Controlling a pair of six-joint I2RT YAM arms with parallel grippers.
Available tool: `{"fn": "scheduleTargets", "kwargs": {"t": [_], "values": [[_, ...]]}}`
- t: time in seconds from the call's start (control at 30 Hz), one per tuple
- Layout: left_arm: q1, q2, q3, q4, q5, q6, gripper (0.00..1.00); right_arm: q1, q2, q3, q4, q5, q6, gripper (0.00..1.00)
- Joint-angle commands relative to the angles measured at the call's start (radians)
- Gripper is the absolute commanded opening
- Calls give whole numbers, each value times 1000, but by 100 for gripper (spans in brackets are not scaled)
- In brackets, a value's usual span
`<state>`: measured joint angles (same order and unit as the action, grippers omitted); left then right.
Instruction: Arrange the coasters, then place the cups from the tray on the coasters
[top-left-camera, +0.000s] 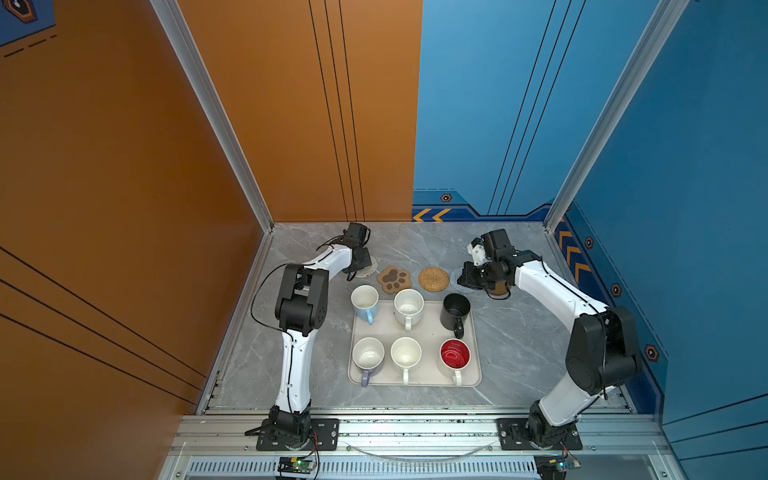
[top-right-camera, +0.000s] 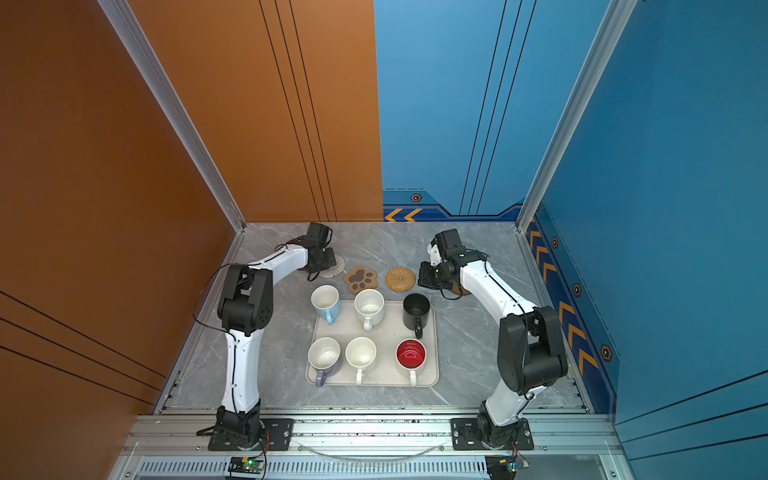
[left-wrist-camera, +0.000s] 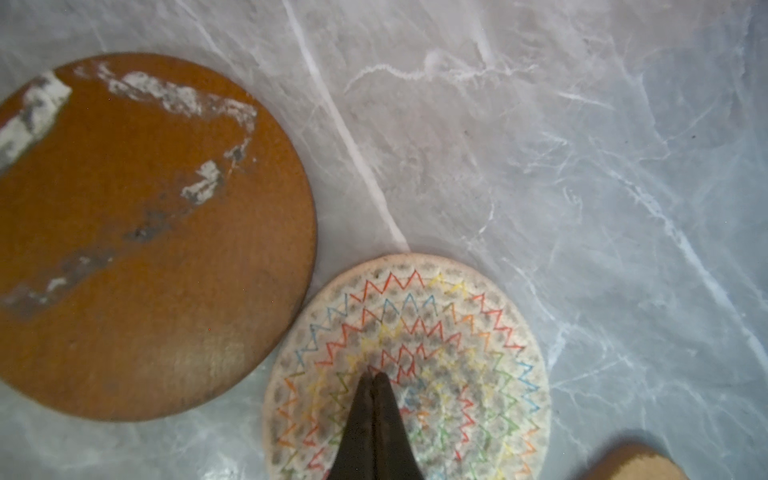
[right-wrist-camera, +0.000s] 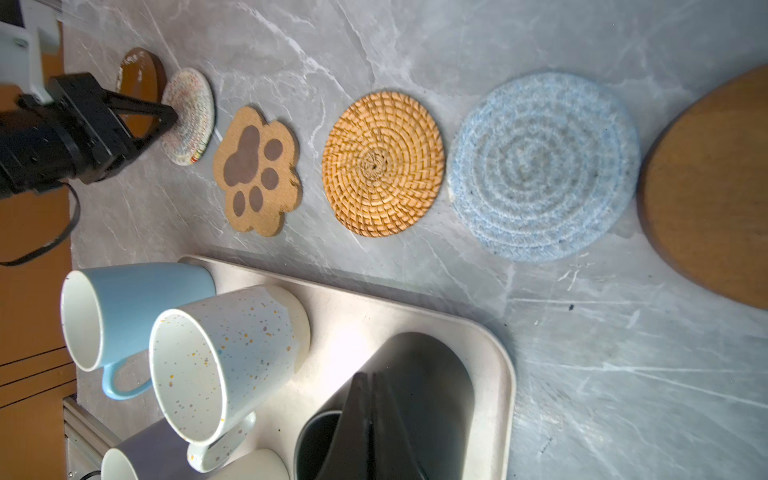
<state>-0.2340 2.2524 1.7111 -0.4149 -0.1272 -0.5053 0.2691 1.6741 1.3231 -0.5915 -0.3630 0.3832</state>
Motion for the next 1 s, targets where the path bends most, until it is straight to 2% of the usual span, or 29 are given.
{"fn": "scheduleTargets", "kwargs": {"t": [0.0, 0.3, 0.57, 0.97], "values": [[-1, 3, -59, -88, 14, 16, 0, 8, 38, 79, -8, 16, -6, 0], [-12, -35, -121, -87, 13, 27, 0, 62, 198, 305, -48, -20, -32, 0], [-21, -73, -160, -81, 33, 31, 0, 141, 428, 571, -92, -77, -47, 0], [-62, -81, -160, -79, 58, 31, 0, 205, 668, 749, -93, -180, -32, 0]]}}
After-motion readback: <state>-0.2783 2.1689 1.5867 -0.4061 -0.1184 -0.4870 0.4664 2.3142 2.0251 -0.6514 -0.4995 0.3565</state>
